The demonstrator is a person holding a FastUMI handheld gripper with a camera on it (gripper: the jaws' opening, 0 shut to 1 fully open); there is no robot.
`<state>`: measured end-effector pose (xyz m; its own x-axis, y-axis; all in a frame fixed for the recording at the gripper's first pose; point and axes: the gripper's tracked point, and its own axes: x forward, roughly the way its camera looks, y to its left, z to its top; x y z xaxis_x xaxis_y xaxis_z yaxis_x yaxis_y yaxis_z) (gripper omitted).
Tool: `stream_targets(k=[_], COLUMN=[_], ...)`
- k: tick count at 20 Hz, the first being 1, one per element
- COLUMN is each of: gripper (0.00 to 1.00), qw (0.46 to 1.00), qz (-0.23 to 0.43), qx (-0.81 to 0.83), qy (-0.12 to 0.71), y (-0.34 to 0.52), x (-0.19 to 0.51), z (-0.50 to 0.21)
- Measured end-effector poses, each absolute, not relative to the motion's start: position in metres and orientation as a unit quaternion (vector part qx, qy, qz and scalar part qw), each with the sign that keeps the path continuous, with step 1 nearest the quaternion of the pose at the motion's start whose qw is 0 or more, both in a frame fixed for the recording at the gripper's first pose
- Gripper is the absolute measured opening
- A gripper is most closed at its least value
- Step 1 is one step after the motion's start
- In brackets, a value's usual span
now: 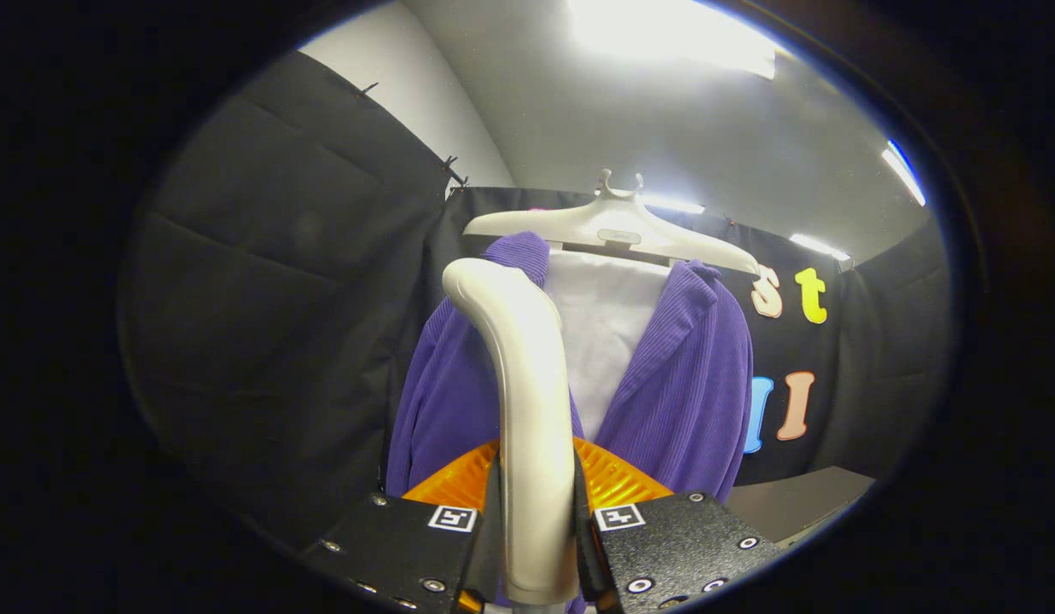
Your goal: Iron the clothes twice with a garment steamer, once on the left side and once on the right side.
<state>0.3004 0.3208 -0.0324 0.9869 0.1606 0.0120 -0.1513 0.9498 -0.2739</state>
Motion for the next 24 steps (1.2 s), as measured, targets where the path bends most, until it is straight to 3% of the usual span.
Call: stream_targets(k=[11,24], gripper=[0.36,0.37], qw=[0.989,0.982], qz=[0.022,0.033], qx=[-0.148,-0.171], qy=[0.001,0.073], y=[0.327,0.314], x=[0.287,0.251], z=[-0.097,-0.196])
